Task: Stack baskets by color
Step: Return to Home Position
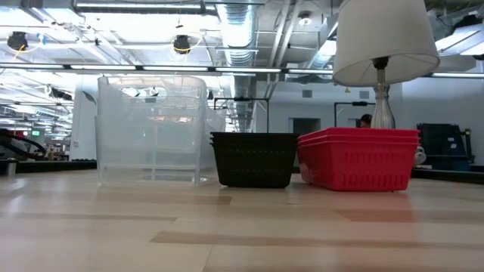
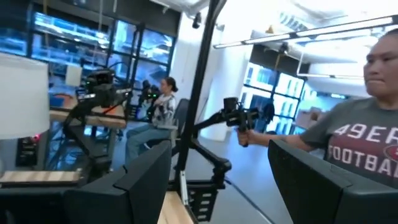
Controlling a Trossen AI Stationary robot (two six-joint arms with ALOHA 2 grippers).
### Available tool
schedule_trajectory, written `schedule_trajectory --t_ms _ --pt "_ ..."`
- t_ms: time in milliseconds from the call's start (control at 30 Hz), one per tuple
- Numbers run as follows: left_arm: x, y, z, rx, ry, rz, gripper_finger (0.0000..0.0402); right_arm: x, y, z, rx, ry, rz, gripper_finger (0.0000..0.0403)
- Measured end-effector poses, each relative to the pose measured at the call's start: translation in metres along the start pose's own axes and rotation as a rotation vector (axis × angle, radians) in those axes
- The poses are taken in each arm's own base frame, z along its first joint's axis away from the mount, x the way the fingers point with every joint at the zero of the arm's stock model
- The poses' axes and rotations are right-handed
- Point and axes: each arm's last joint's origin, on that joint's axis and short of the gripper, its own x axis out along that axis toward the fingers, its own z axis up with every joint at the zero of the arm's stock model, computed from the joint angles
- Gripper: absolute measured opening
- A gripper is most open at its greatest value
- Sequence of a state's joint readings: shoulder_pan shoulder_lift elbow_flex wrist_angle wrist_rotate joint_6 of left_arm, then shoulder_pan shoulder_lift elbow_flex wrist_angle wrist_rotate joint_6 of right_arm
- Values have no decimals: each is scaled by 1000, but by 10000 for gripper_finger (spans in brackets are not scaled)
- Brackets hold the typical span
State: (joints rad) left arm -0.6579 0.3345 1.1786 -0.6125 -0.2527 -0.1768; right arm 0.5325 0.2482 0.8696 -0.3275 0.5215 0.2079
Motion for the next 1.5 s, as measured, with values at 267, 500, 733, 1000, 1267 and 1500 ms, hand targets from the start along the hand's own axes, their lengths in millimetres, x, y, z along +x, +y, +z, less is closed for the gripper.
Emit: schedule_trajectory --t_ms 267,500,733,1000,1267,1500 --pt "-16 10 -40 -45 -95 -66 258 -21 -18 -34 33 -77 62 22" --pt "-11 15 -85 -67 -83 -110 258 -11 -20 -72 30 -50 75 24" --pt "10 16 -129 -71 21 -138 258 1 -20 -112 -27 -30 106 26" --pt "30 18 -172 -54 60 -162 258 11 -26 -172 -38 -64 149 27" --pt "40 23 -208 -37 134 -115 258 11 -31 -197 -53 -51 147 27" --pt "45 26 -237 -37 175 -99 258 11 -32 -200 -110 -28 142 27"
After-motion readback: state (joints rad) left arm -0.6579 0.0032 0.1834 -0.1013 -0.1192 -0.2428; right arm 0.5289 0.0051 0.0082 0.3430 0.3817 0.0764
